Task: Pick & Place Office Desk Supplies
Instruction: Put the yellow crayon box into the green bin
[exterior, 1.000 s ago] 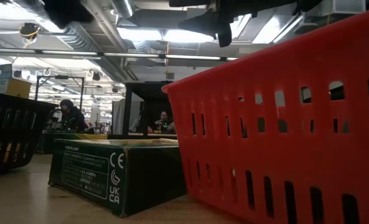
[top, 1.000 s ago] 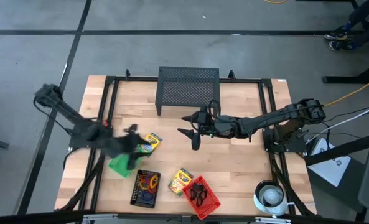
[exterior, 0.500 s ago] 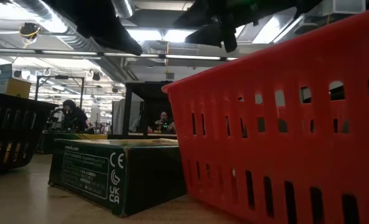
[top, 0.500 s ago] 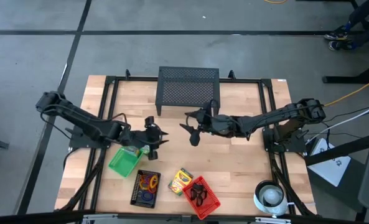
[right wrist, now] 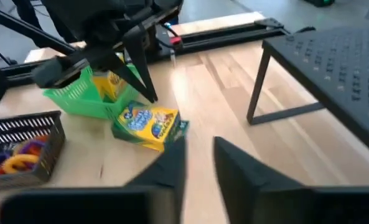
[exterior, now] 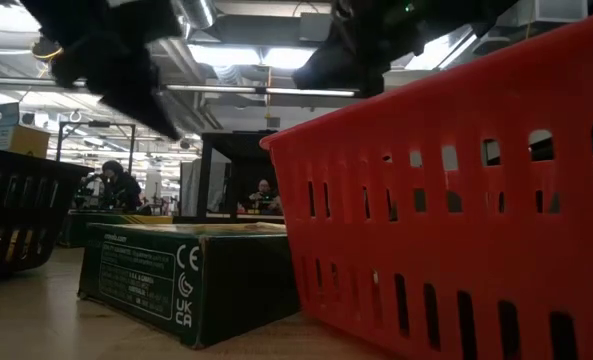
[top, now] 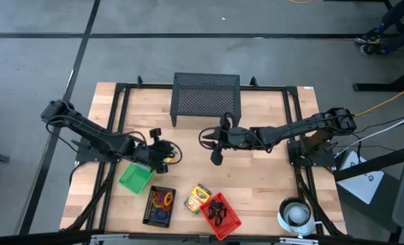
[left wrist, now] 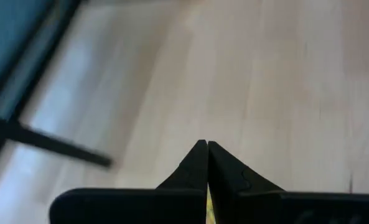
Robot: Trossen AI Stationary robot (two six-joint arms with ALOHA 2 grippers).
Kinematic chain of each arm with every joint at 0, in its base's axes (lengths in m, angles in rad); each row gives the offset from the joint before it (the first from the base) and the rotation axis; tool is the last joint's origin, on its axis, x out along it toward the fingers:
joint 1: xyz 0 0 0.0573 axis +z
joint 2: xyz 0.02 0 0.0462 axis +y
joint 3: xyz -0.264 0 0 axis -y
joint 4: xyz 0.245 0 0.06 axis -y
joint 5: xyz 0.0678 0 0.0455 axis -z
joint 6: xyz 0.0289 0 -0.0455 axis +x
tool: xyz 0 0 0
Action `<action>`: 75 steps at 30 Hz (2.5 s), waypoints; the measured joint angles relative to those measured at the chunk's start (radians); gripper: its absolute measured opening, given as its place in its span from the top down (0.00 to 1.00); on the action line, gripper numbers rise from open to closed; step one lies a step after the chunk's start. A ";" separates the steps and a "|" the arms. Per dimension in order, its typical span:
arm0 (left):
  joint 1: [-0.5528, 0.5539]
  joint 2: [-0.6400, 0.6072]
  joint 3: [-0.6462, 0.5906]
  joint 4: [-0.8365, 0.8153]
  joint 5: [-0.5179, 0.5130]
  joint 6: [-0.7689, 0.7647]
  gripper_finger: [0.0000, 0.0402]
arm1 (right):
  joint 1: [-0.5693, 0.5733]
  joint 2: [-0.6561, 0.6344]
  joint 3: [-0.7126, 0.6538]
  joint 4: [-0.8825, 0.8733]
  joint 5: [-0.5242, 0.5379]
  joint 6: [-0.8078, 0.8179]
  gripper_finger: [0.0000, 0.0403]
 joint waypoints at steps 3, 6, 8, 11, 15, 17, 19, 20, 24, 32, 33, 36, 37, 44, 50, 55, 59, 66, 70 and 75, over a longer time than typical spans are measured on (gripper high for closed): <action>0.018 0.005 0.000 -0.058 0.133 -0.017 0.99 | 0.000 0.000 0.000 -0.002 -0.015 0.025 0.93; 0.030 0.004 0.000 -0.060 0.195 -0.005 1.00 | 0.000 0.000 0.000 0.003 -0.027 0.024 0.99; 0.044 0.004 0.000 -0.073 0.213 0.003 1.00 | 0.000 0.000 0.000 0.012 -0.026 0.024 0.99; 0.076 0.029 0.000 -0.060 0.294 0.028 0.99 | 0.000 0.000 0.000 0.011 -0.026 0.024 0.95; 0.122 0.117 0.000 -0.038 0.395 0.057 1.00 | 0.000 0.000 0.000 0.013 -0.026 0.024 0.88; 0.141 0.165 0.000 -0.038 0.420 0.075 1.00 | 0.000 0.000 0.000 0.013 -0.026 0.024 0.85; 0.154 0.201 0.009 -0.043 0.420 0.081 0.99 | 0.000 0.000 0.000 0.011 -0.026 0.024 0.82; 0.160 0.214 0.016 -0.046 0.422 0.086 0.99 | 0.000 0.000 0.000 0.010 -0.026 0.023 0.81; 0.176 0.254 0.053 -0.040 0.471 0.120 1.00 | 0.000 0.000 0.000 0.007 -0.026 0.016 0.77; 0.189 0.311 0.072 -0.022 0.522 0.130 1.00 | 0.000 0.000 0.000 0.004 -0.026 0.012 0.74; 0.188 0.317 0.072 -0.009 0.523 0.130 1.00 | 0.000 0.000 0.000 0.003 -0.026 0.012 0.74; 0.189 0.342 0.071 0.057 0.555 0.131 0.99 | 0.000 0.000 0.000 0.002 -0.026 -0.003 0.74; 0.188 0.355 0.071 0.077 0.561 0.131 0.99 | 0.000 0.000 0.000 0.002 -0.026 -0.003 0.74; 0.189 0.442 0.099 0.134 0.596 0.145 0.99 | 0.000 0.000 0.000 -0.003 -0.027 -0.003 0.74; 0.195 0.463 0.162 0.127 0.598 0.176 1.00 | -0.001 0.000 0.000 -0.003 -0.026 -0.006 0.74; 0.208 0.461 0.180 0.121 0.575 0.189 0.99 | -0.001 0.000 0.000 -0.004 -0.026 -0.007 0.74; 0.209 0.433 0.205 0.059 0.534 0.209 1.00 | -0.001 0.000 0.000 -0.007 -0.026 -0.011 0.74; 0.209 0.336 0.213 -0.192 0.472 0.167 1.00 | 0.000 0.001 0.000 -0.031 -0.027 -0.010 0.74; 0.210 0.291 0.213 -0.364 0.429 0.118 0.99 | 0.000 0.001 0.000 -0.033 -0.027 -0.010 0.74; 0.210 0.282 0.213 -0.418 0.462 0.099 1.00 | 0.000 0.001 0.000 -0.033 -0.027 -0.010 0.74</action>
